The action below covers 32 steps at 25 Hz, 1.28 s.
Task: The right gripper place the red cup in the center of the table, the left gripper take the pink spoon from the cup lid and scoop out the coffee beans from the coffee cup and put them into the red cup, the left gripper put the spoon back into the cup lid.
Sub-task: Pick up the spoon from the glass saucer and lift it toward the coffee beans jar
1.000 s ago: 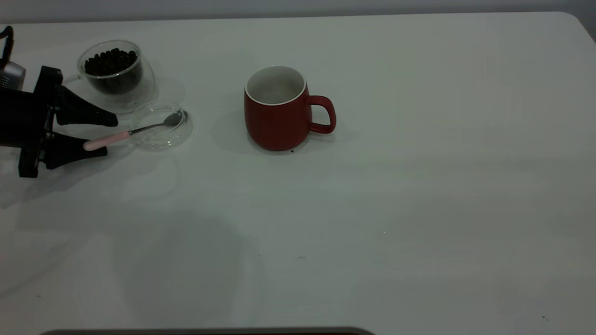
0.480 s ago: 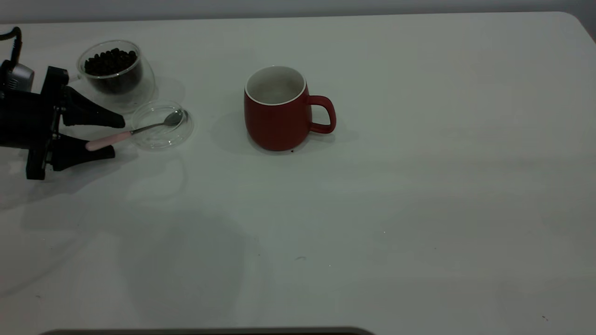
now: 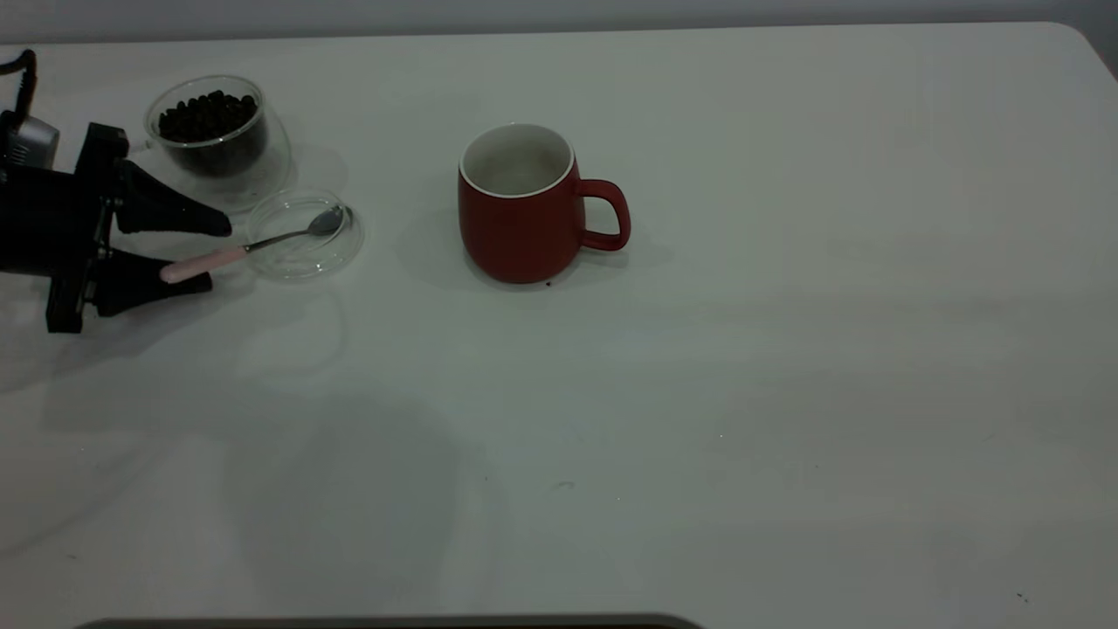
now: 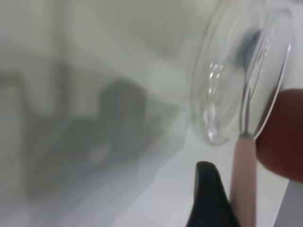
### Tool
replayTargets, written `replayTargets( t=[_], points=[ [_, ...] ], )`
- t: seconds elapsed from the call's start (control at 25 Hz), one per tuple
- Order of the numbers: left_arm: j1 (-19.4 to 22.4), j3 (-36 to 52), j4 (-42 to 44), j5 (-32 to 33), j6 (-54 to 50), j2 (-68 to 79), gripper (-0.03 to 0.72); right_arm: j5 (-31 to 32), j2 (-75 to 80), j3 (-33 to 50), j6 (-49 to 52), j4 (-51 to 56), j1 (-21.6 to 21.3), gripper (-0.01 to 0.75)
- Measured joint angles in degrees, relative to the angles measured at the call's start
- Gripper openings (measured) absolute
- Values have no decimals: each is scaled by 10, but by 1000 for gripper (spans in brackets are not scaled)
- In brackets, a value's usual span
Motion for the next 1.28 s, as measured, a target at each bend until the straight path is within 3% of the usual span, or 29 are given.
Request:
replayTargets(
  t=[0.56, 0.96, 1.28],
  points=[
    [1, 0, -28, 0, 7, 0, 495, 0, 0, 0, 0, 0, 0, 588],
    [47, 0, 91, 35, -82, 0, 651, 0, 0, 0, 0, 0, 0, 588],
    [-4, 0, 88, 52, -89, 0, 655, 0, 0, 0, 0, 0, 0, 588]
  ],
)
